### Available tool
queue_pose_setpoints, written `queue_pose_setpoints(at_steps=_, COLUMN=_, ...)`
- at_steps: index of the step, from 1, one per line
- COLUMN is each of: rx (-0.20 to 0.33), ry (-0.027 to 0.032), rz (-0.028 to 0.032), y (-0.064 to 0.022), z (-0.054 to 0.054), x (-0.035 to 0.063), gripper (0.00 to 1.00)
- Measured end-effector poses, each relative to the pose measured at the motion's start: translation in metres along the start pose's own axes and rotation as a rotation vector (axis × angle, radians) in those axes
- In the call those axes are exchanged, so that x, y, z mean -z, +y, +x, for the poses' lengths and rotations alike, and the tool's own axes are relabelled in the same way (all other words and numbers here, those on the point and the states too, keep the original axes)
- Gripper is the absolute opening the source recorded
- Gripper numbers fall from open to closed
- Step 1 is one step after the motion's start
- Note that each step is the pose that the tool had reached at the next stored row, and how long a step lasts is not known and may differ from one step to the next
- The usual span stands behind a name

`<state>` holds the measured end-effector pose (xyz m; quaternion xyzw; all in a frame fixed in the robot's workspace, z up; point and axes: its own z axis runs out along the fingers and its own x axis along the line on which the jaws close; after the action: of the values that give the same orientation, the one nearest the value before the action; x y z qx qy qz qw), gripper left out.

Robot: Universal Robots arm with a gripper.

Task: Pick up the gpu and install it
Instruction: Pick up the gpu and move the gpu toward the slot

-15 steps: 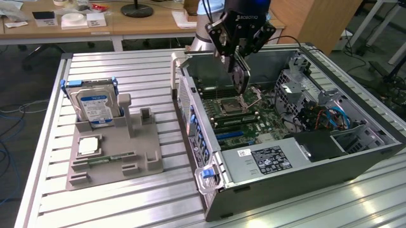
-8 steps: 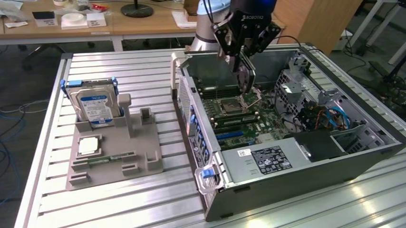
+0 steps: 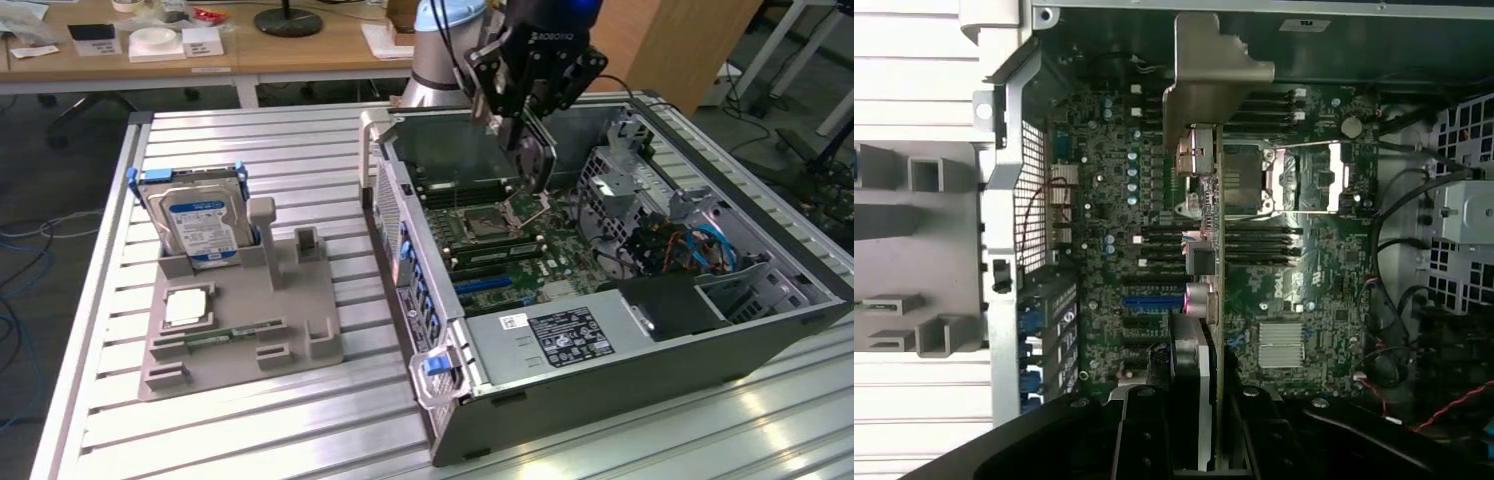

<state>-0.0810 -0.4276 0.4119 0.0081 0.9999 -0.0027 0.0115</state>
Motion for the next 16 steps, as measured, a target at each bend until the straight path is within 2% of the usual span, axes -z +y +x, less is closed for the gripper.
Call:
queue_pose_setpoints(at_steps=4, rx=0.011, ry=-0.0001, rz=-0.0067, y=0.0002, z=-0.009, x=-0.0003, gripper=0.28)
queue_pose_setpoints(at_steps=12, rx=0.031, ry=0.0001, rz=-0.0244, y=0.0005, z=-0.027, x=-0.0008, gripper=0.28)
queue_pose_setpoints(at_steps=16, rx=0.034, ry=0.0002, rz=-0.0287, y=0.0006, z=-0.036, x=-0.0009, gripper=0.28)
